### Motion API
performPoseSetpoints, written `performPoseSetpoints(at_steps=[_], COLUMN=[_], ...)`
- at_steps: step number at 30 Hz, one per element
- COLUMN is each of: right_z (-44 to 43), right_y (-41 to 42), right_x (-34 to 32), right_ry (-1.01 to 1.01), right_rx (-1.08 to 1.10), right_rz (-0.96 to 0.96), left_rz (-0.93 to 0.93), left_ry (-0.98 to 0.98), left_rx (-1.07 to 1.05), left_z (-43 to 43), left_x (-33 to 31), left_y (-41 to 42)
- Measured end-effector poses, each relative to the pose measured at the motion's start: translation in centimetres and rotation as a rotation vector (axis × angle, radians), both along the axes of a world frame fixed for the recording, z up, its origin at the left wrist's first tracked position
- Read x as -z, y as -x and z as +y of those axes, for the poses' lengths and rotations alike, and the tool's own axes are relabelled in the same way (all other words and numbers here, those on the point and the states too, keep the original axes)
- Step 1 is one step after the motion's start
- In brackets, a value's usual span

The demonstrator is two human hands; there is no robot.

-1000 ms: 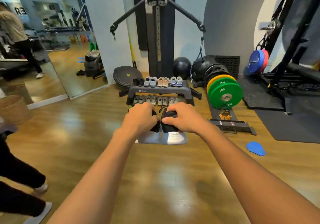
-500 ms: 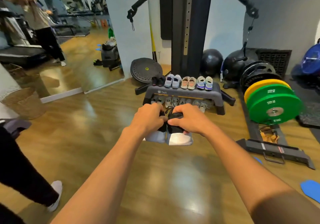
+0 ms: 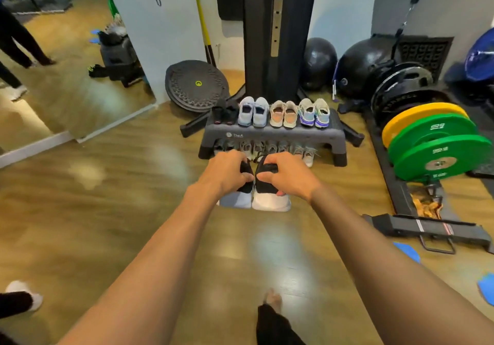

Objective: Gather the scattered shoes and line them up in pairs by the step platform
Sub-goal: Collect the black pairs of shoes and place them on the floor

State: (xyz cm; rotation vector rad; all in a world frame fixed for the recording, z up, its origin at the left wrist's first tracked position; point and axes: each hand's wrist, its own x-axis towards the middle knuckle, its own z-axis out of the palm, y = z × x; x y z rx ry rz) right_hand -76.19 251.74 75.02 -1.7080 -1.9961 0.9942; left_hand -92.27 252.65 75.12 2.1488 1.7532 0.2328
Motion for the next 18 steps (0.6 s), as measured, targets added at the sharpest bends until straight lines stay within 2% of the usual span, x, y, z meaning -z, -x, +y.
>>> performPoseSetpoints(at_steps=[4,7,12,18], right_z=[9.2,15.3,24.1,34.5], right_y=[1.0,1.8,3.6,4.8], right_x=[3.6,6.6,12.3,24.3], right_ry=[0.064,0.129,0.155,0.181], right_rx=[-0.018,-0.009,-0.010,0.050], right_rz=[-0.023,-0.029,-0.081,-0.118], left_rz=[-0.017,-0.017,-0.042,-0.172], left_ry=[0.188,0.254,0.216,0.164], left_rx=[-0.010,-0.063,-0.215,-0.330], left_z=[8.9,15.0,23.5,34.1], left_x=[3.4,7.4,14.1,26.1], left_y=[1.7,2.8,3.9,4.3])
